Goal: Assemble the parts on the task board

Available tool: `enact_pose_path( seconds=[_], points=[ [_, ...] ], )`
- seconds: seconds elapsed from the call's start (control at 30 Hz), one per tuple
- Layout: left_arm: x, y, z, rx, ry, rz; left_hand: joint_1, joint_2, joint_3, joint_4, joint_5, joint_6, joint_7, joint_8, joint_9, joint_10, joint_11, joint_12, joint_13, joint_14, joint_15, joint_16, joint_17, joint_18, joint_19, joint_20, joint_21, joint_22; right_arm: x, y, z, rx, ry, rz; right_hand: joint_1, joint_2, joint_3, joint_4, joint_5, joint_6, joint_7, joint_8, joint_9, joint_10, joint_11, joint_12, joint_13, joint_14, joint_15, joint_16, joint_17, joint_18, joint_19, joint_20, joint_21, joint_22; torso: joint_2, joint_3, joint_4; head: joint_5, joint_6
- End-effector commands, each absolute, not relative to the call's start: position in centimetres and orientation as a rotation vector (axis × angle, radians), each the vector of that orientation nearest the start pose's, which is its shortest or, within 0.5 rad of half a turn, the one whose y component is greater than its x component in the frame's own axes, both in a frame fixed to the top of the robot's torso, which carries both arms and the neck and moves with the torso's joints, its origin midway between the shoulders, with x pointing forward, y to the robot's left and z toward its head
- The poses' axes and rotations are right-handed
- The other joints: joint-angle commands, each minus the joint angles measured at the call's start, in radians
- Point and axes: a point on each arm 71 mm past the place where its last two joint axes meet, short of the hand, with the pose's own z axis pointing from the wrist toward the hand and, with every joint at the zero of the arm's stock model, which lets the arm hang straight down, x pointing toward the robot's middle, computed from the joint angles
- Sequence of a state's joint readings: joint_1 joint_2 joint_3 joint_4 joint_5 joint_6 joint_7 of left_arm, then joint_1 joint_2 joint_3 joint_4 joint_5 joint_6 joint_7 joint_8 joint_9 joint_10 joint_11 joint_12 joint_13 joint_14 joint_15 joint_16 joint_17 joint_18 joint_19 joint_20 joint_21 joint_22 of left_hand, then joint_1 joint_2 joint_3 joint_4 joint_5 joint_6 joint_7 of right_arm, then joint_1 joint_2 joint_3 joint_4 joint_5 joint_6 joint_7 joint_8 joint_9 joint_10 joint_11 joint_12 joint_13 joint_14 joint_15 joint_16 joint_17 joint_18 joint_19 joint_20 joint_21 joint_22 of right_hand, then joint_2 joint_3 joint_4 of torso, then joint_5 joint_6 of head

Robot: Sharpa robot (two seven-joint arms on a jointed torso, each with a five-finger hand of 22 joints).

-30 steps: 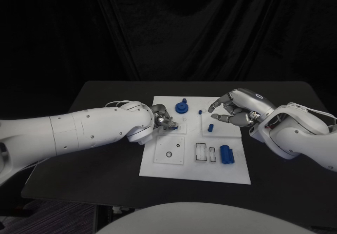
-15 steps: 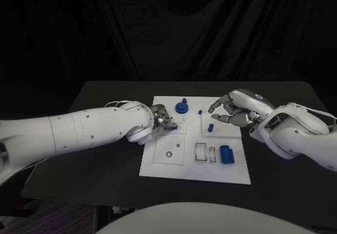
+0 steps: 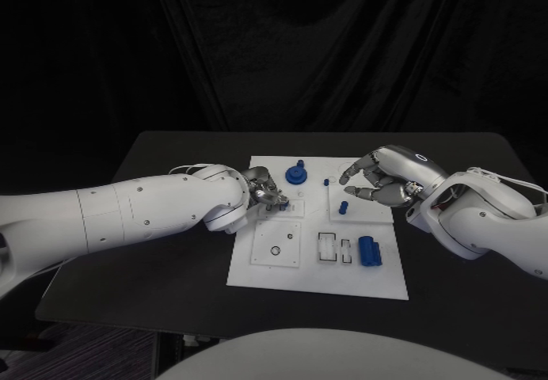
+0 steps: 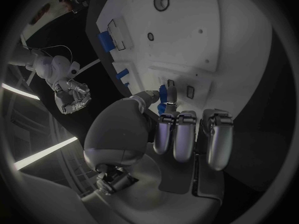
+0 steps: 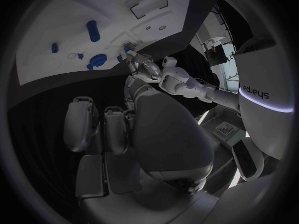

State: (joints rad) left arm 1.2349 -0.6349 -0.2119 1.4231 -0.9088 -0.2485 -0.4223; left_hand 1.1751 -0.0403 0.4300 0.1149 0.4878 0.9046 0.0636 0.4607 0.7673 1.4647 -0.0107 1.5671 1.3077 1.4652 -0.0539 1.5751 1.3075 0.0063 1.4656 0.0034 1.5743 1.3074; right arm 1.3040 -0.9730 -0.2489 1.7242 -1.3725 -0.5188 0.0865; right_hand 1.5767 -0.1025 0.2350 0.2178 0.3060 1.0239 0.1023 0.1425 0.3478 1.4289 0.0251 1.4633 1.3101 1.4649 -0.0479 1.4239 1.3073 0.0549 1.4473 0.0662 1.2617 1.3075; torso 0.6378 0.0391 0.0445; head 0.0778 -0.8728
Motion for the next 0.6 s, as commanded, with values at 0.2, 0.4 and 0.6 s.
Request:
enact_pose_path(
  seconds=[0.2,0.4,0.6],
  points=[
    [47.85,14.73,-25.70,-0.390,2.134,-0.614,0.004,-0.002,0.034,-0.035,-0.012,0.014,-0.012,0.006,0.002,0.106,-0.007,0.004,0.263,0.106,-0.008,-0.004,0.263,-0.006,0.105,-0.006,-0.003,0.263,42.86,-20.26,-18.39,-0.220,1.566,0.846,0.011,0.003,0.006,0.000,0.004,0.004,0.002,-0.005,0.001,-0.011,-0.001,-0.010,0.103,0.050,0.004,-0.007,0.090,0.016,-0.007,-0.001,-0.008,0.168,0.000,0.0005,0.0005,0.001,0.000],
    [47.73,14.87,-25.88,-0.393,2.159,-0.590,0.005,-0.002,0.035,-0.037,-0.015,0.014,-0.013,0.006,0.002,0.106,-0.008,0.004,0.263,0.106,-0.008,-0.004,0.263,-0.006,0.105,-0.006,-0.003,0.263,42.85,-20.29,-18.42,-0.219,1.570,0.844,0.012,0.003,0.007,0.000,0.004,0.004,0.002,-0.006,0.001,-0.014,-0.001,-0.013,0.100,0.049,0.004,-0.007,0.089,0.016,-0.008,-0.001,-0.009,0.168,0.000,0.0002,0.0006,0.004,0.000],
    [47.61,14.99,-26.10,-0.398,2.174,-0.574,0.006,-0.004,0.038,-0.040,-0.024,0.015,-0.013,0.007,0.003,0.106,-0.009,0.004,0.263,0.106,-0.009,-0.004,0.263,-0.006,0.105,-0.007,-0.003,0.263,42.84,-20.29,-18.43,-0.218,1.572,0.843,0.012,0.003,0.007,-0.001,0.005,0.004,0.003,-0.006,0.001,-0.017,-0.001,-0.016,0.097,0.048,0.004,-0.010,0.087,0.017,-0.009,-0.001,-0.012,0.167,0.000,0.0001,-0.0003,0.004,0.000]
  ],
)
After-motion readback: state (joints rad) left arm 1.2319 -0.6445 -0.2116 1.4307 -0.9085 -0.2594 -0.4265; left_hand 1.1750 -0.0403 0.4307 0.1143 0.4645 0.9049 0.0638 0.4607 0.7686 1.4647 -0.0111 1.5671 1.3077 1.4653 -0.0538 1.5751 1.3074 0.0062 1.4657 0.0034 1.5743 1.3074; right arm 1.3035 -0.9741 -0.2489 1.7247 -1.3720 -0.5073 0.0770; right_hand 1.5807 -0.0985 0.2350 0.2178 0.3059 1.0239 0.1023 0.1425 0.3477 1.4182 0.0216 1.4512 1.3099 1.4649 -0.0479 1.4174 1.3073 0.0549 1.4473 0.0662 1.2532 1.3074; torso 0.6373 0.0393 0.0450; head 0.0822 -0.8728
